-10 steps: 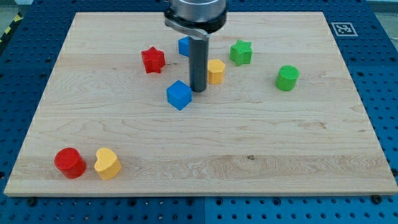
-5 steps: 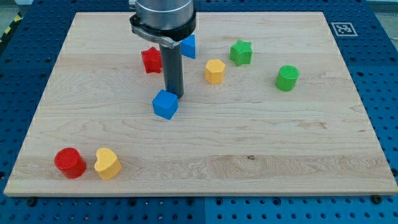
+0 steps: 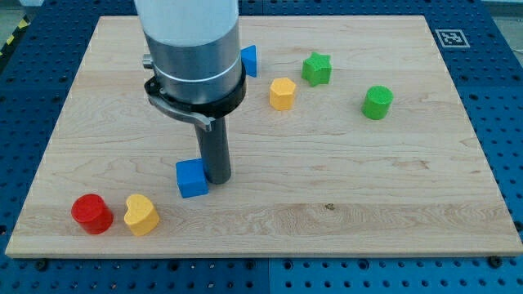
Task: Slide the blue cube to the top of the red circle
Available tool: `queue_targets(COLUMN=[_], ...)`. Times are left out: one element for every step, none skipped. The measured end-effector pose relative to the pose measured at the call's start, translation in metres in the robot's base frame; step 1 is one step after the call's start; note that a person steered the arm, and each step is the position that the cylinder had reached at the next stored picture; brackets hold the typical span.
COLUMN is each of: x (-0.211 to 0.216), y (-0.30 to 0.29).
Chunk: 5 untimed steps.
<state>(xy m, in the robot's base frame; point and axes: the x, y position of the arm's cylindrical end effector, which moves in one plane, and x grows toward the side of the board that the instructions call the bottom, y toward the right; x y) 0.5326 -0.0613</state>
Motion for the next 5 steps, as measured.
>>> queue_targets(x=[0.006, 0.005, 0.002, 0.002, 0.002], y=[-0.002, -0.015, -0.038, -0.062, -0.082])
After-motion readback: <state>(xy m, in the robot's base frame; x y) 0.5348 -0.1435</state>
